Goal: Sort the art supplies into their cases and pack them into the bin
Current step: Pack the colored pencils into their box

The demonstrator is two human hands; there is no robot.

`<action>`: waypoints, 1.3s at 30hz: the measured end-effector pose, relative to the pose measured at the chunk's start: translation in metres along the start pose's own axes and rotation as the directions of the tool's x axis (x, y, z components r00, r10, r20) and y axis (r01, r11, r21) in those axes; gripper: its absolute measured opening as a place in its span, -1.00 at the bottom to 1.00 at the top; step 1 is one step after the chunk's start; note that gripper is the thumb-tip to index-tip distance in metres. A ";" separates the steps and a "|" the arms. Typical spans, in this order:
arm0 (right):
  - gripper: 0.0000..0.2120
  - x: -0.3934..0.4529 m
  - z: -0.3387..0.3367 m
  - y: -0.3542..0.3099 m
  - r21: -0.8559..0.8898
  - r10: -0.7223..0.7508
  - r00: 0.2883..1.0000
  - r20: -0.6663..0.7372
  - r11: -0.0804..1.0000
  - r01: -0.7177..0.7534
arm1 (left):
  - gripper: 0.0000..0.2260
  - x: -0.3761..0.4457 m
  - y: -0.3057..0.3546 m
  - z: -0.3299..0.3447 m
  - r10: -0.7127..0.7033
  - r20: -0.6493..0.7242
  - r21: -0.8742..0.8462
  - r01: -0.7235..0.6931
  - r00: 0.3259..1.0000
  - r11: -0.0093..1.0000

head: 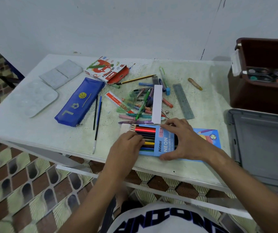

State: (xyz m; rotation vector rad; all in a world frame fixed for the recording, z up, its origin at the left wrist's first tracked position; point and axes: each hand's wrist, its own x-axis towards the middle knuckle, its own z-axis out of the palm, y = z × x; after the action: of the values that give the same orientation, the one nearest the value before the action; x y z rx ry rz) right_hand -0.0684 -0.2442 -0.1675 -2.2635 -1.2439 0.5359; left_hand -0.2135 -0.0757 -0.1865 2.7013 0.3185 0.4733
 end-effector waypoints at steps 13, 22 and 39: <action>-0.03 -0.015 0.002 0.013 -0.051 0.029 0.997 -0.068 0.998 -0.032 | -0.92 -0.004 -0.015 -0.020 -0.173 0.058 0.211 0.157 0.983 0.965; -0.02 -0.015 0.002 0.014 -0.061 0.033 0.998 -0.046 0.998 -0.035 | -0.79 0.004 -0.011 -0.028 -0.346 0.024 -0.237 0.342 0.938 0.909; -0.12 -0.023 0.007 0.012 0.043 -0.059 0.983 -0.175 0.997 0.067 | -0.28 0.003 -0.008 -0.038 -0.652 0.300 -0.355 0.716 0.696 0.601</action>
State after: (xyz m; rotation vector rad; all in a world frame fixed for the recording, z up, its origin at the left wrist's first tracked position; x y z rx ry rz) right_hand -0.0758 -0.2681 -0.1780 -2.1715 -1.1979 0.3337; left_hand -0.2256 -0.0558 -0.1558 1.9236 1.0273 0.0906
